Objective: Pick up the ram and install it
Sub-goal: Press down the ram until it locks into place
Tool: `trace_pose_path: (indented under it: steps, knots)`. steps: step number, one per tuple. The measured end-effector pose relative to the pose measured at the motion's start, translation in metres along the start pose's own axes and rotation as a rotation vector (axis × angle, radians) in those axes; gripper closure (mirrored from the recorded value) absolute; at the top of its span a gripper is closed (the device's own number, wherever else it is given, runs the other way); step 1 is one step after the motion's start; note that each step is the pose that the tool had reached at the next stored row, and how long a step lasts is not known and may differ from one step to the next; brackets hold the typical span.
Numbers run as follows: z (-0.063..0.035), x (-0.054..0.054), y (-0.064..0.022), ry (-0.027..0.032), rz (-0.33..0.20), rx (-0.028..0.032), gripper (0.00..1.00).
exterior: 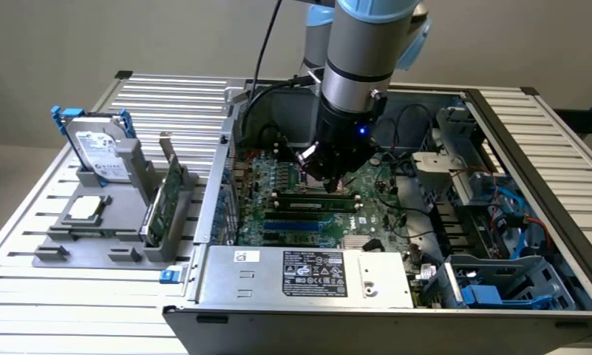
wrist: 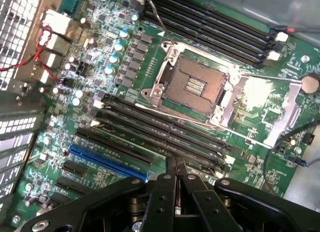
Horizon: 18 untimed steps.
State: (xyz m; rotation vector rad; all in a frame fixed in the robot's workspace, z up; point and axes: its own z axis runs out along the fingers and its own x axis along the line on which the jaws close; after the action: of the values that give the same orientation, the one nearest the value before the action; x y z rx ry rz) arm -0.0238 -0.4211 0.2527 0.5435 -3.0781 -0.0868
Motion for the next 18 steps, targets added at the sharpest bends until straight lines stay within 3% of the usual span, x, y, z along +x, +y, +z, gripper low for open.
trace_pose_path:
  steps: [18]
  knots:
    - [0.0002, 0.0000, 0.0000, -0.0175, 0.306, -0.0015, 0.89]
